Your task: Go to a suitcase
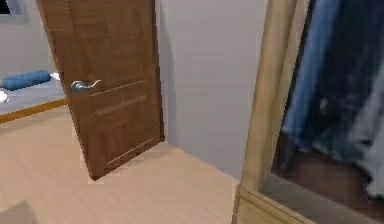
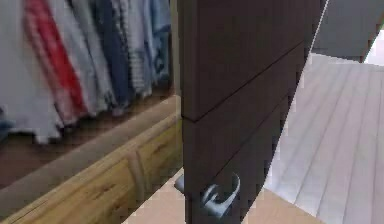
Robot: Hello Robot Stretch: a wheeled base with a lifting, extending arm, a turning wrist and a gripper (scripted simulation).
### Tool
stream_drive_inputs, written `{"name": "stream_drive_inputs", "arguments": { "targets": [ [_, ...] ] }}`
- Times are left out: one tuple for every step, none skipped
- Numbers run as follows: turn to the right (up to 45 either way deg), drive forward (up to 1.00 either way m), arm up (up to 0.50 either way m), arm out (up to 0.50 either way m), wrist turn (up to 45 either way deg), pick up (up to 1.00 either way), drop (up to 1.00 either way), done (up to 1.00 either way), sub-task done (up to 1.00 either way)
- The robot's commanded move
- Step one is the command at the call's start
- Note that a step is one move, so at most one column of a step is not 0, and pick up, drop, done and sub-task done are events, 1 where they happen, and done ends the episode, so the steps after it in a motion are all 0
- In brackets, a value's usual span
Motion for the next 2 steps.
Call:
{"name": "stream_drive_inputs", "arguments": {
  "targets": [
    [-45.0, 0.00, 0.00, 0.00, 0.0, 0.00, 0.00, 0.00, 0.00],
    [-45.0, 0.00, 0.00, 0.00, 0.0, 0.00, 0.00, 0.00, 0.00]
  ]
}}
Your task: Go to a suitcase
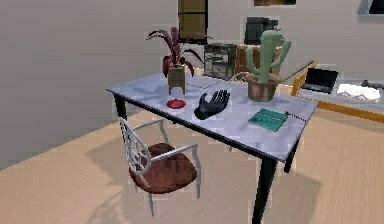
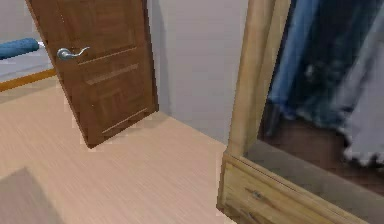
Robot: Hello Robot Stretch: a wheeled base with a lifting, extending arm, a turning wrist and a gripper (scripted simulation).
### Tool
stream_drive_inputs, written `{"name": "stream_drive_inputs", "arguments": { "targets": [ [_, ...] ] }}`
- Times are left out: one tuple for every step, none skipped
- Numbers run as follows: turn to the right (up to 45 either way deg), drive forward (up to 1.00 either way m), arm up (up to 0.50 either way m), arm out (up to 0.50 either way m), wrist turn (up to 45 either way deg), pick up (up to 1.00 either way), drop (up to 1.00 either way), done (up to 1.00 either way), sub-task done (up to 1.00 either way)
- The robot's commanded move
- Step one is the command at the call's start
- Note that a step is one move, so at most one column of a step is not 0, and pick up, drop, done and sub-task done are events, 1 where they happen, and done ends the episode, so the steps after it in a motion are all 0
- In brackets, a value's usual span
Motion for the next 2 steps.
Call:
{"name": "stream_drive_inputs", "arguments": {
  "targets": [
    [-3.0, 0.00, 0.00, 0.00, 0.0, 0.00, 0.00, 0.00, 0.00],
    [0.0, 0.30, 0.00, 0.00, 0.0, 0.00, 0.00, 0.00, 0.00]
  ]
}}
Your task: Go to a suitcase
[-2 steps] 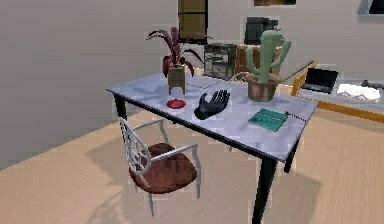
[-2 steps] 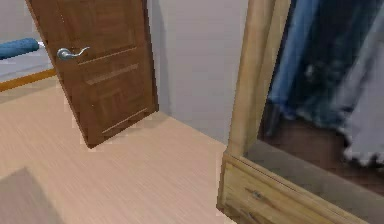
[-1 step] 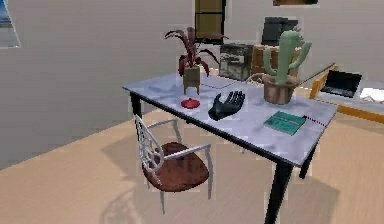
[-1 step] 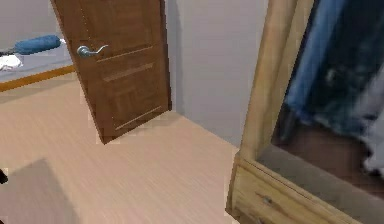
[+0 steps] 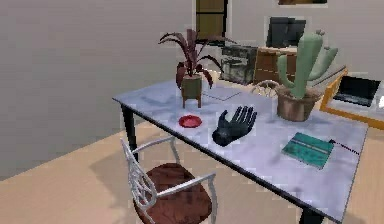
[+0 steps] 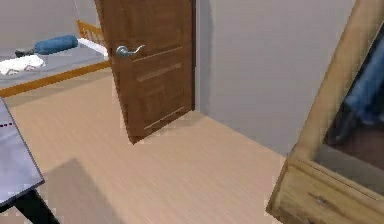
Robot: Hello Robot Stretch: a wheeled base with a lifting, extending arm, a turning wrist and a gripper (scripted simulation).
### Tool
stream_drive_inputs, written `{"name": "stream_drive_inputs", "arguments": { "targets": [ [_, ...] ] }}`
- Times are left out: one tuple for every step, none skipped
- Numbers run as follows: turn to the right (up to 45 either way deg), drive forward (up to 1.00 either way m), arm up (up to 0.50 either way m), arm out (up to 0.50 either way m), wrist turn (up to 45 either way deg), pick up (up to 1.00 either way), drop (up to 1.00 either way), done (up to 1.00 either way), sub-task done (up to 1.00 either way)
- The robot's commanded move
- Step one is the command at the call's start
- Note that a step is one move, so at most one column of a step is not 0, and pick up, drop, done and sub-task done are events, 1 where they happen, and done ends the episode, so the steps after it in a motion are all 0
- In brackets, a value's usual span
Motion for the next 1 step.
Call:
{"name": "stream_drive_inputs", "arguments": {
  "targets": [
    [-45.0, 0.00, 0.00, 0.00, 0.0, 0.00, 0.00, 0.00, 0.00]
  ]
}}
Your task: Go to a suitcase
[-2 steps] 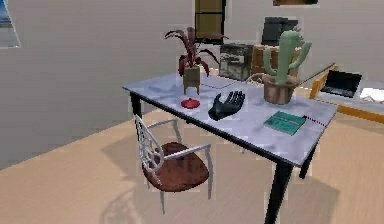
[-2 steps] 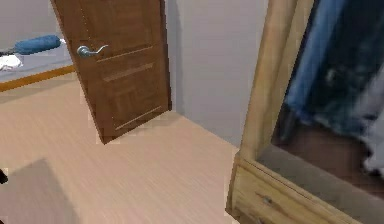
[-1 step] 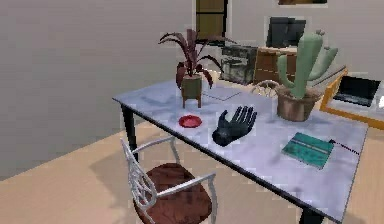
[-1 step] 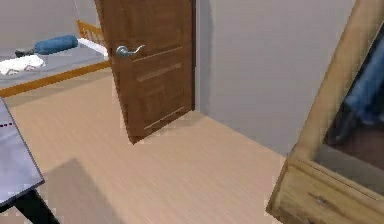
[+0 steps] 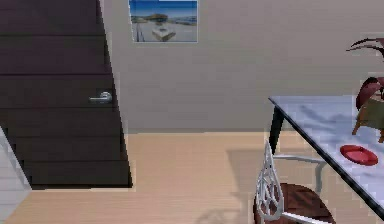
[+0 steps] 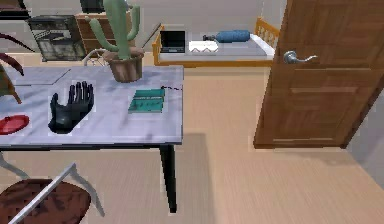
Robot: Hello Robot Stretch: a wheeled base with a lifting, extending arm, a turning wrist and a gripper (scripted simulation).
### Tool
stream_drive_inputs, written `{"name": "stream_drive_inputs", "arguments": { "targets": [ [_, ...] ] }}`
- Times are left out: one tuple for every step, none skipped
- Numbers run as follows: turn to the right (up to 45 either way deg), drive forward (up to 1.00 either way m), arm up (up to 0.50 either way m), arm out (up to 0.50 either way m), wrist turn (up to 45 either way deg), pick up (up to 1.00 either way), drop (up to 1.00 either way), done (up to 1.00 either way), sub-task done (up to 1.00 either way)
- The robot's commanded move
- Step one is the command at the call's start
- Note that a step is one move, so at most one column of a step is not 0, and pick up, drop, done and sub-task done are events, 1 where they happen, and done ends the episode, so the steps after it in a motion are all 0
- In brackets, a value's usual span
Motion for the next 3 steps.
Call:
{"name": "stream_drive_inputs", "arguments": {
  "targets": [
    [-9.0, 0.00, 0.00, 0.00, 0.0, 0.00, 0.00, 0.00, 0.00],
    [0.0, 0.35, 0.00, 0.00, 0.0, 0.00, 0.00, 0.00, 0.00],
    [-45.0, 0.00, 0.00, 0.00, 0.0, 0.00, 0.00, 0.00, 0.00]
  ]
}}
